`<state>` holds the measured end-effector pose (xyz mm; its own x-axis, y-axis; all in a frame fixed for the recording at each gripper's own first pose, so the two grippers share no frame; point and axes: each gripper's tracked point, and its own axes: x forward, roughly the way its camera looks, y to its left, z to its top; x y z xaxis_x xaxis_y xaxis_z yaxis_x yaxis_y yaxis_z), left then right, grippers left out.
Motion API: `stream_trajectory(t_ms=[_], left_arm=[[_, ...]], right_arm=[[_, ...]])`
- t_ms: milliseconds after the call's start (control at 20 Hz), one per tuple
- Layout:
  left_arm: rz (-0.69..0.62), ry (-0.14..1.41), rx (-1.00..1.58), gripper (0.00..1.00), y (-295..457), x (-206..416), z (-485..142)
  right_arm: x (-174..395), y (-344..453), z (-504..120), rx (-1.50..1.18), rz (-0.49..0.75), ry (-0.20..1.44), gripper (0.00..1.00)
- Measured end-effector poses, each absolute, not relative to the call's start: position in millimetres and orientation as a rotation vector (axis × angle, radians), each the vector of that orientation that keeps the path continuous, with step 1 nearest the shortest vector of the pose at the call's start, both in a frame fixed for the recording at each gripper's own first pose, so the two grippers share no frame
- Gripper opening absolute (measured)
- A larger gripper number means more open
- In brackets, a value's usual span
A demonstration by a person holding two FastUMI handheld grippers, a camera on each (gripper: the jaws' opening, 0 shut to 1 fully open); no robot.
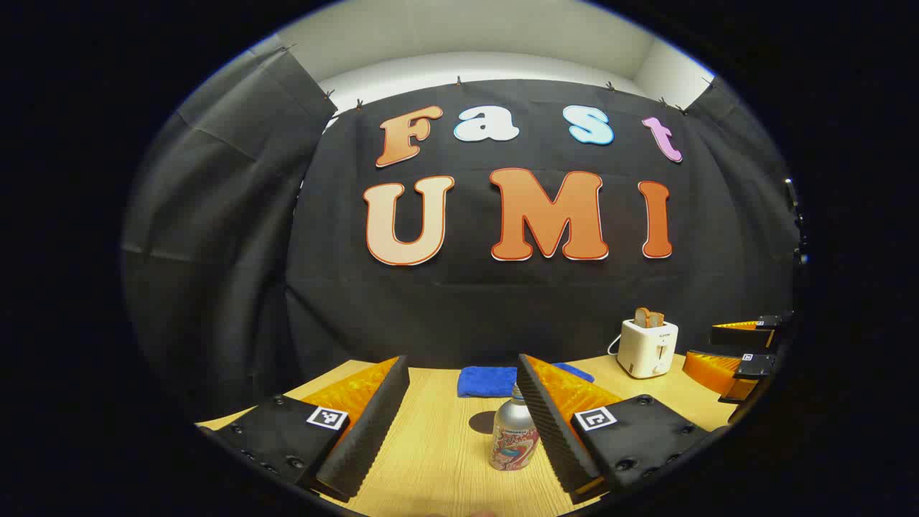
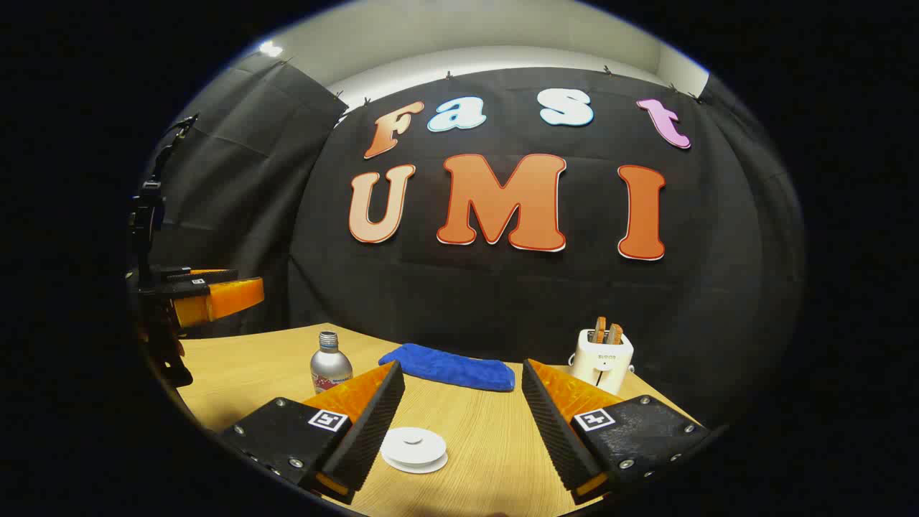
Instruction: Open the teacup lid with one hand, grasp the water bottle and pour water into the teacup with the other hand; after pouring, place the water bottle on the coaster and then close the teacup lid.
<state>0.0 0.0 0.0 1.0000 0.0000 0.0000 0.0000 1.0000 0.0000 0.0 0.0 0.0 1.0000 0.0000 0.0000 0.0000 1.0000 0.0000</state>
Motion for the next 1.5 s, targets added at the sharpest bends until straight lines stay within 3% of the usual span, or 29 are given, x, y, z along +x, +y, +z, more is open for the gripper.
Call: stream_trajectory(t_ms=[800,1300,1500], left_arm=[[0.016,0.001,0.008,0.99,8,-2,-4],[0.008,0.021,0.024,1.00,8,0,-14],[0.000,0.030,0.026,1.00,7,2,-17]], right_arm=[[3,11,-4,-0.004,0.028,0.015,0.99],[15,34,-45,-0.011,0.087,0.118,0.96],[22,46,-67,-0.026,0.122,0.179,0.87]])
